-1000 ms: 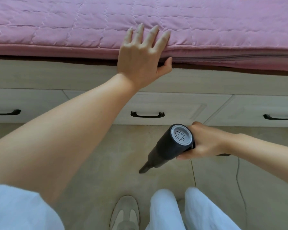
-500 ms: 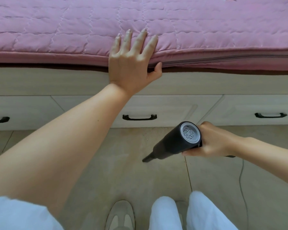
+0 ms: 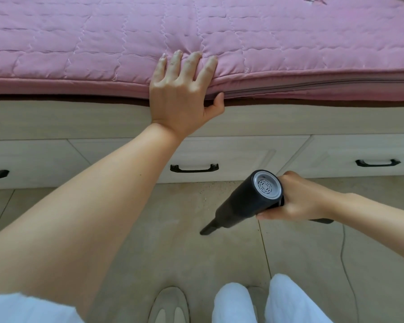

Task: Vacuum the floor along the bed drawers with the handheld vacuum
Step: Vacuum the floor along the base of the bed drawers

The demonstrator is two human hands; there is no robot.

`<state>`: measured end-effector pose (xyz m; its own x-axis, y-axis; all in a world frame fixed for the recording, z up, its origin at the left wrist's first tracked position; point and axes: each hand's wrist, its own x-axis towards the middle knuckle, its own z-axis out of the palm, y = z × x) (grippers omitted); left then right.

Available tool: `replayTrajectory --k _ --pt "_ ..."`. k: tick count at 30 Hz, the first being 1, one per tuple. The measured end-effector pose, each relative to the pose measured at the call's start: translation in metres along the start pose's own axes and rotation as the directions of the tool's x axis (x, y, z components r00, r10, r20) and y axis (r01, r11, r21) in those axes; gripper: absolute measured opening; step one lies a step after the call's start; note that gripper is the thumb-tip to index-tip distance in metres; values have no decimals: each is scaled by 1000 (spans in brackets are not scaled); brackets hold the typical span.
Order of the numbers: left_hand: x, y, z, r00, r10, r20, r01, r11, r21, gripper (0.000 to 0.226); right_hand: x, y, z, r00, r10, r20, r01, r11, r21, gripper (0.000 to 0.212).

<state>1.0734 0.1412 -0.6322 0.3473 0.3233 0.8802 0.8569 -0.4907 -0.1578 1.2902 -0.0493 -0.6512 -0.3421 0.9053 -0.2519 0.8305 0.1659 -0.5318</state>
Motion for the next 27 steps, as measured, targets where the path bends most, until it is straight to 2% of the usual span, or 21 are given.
replayTrajectory --k 5,8,10,12,17,27 --pt "-1 0 2 1000 0 -11 0 1000 -1 51 10 -3 4 997 25 -78 -29 998 -57 30" --pt "-1 0 2 1000 -1 -14 1 1000 -4 51 14 -6 6 994 52 -98 -64 990 -122 22" --pt "-1 0 2 1000 -4 -20 4 1000 -2 51 15 -7 8 992 23 -124 -49 976 -213 38" --pt "-1 0 2 1000 -5 -20 5 1000 -5 51 17 -6 8 989 -13 -147 -26 965 -263 46" --pt "0 1 2 1000 -13 -22 13 1000 -3 51 14 -1 5 991 -26 -128 -3 975 -221 41" --pt "-1 2 3 1000 -21 -14 21 1000 -4 52 19 -2 20 988 39 -147 -77 963 -258 52"
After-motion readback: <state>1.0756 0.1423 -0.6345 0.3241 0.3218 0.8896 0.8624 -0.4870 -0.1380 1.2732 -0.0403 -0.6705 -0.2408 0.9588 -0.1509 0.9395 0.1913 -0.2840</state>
